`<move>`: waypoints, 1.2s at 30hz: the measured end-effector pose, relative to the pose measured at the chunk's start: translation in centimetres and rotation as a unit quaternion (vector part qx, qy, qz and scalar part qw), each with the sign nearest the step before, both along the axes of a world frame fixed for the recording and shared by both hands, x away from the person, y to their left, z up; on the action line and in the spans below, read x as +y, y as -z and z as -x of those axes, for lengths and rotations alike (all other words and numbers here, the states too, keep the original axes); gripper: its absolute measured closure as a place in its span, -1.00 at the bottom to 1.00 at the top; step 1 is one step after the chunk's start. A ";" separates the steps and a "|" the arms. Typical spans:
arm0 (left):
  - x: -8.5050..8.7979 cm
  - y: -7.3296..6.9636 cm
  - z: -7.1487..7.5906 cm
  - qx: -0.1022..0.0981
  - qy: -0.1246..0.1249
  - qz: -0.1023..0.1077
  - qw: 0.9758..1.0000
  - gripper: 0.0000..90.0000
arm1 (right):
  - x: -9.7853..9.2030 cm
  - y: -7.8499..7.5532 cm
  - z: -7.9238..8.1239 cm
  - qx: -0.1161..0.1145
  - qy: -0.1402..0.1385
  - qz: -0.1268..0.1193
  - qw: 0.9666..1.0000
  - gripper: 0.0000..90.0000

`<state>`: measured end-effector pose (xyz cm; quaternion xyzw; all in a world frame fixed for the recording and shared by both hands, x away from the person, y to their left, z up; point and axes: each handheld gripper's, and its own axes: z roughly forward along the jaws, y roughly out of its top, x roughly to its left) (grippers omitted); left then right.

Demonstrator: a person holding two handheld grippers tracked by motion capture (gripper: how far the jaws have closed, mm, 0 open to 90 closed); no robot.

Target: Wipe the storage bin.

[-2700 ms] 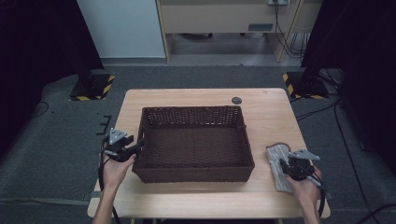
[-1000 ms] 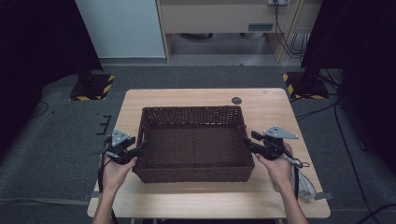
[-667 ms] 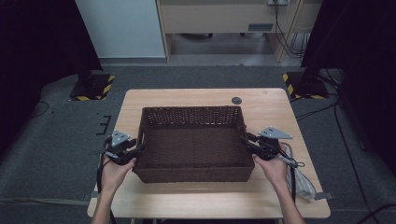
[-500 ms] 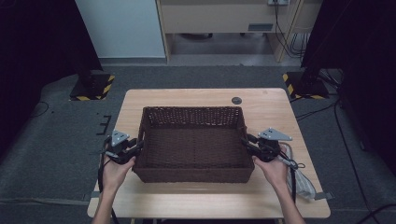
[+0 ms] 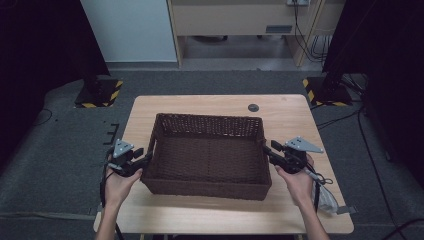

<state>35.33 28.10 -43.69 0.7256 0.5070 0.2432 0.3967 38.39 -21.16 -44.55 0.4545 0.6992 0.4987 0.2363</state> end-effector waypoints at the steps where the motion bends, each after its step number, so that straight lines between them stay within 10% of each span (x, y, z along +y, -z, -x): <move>1: 0.0 0.1 0.1 0.002 0.002 -0.004 1.000 0.28 | 0.0 0.0 -0.4 0.003 0.001 0.001 1.000 0.30; 19: 0.2 0.6 -1.3 -0.013 0.006 -0.010 1.000 0.48 | 1.3 0.6 0.2 0.013 -0.015 0.032 0.999 0.60; 27: 0.6 0.2 -0.6 -0.019 -0.015 0.002 1.000 0.14 | 0.7 0.3 0.5 0.012 -0.008 0.011 1.000 0.47; 36: 0.8 0.3 1.0 -0.014 -0.010 0.007 1.000 0.22 | -0.2 -0.4 -1.8 -0.021 0.013 0.004 1.000 0.32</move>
